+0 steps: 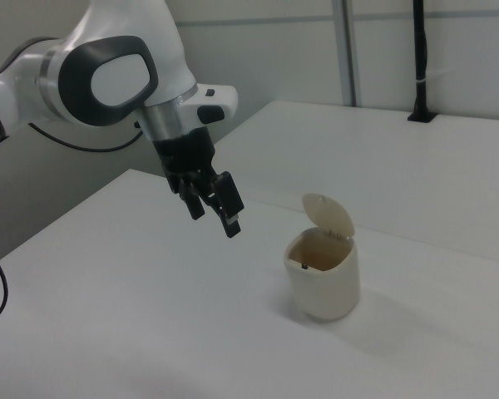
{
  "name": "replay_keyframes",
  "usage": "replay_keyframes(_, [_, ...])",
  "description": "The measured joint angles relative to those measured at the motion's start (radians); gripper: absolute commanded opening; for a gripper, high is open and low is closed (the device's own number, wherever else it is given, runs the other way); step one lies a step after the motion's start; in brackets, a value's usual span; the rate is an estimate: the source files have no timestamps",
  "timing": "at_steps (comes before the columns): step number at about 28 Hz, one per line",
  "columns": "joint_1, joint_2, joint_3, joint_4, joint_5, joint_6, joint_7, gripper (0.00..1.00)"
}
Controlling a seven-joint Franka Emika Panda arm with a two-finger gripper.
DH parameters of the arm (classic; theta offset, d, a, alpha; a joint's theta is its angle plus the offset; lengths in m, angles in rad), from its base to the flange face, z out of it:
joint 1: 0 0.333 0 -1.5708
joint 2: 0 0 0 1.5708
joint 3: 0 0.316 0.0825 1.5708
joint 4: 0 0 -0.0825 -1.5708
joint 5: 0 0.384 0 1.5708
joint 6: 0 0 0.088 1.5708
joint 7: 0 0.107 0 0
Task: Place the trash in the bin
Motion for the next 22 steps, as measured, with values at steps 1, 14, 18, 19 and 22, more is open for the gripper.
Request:
replay_keyframes(1, [0.0,0.0,0.0,0.0,0.0,0.0,0.0,1.0])
replay_keyframes(14, [0.0,0.0,0.001,0.0,0.0,-0.048,-0.083,1.0])
replay_keyframes(18, [0.0,0.0,0.001,-0.001,0.0,-0.051,-0.099,1.0])
replay_keyframes(19, [0.0,0.001,0.001,-0.001,0.0,-0.051,-0.1,1.0])
replay_keyframes(22, [0.0,0.001,0.001,-0.001,0.0,-0.051,-0.1,1.0])
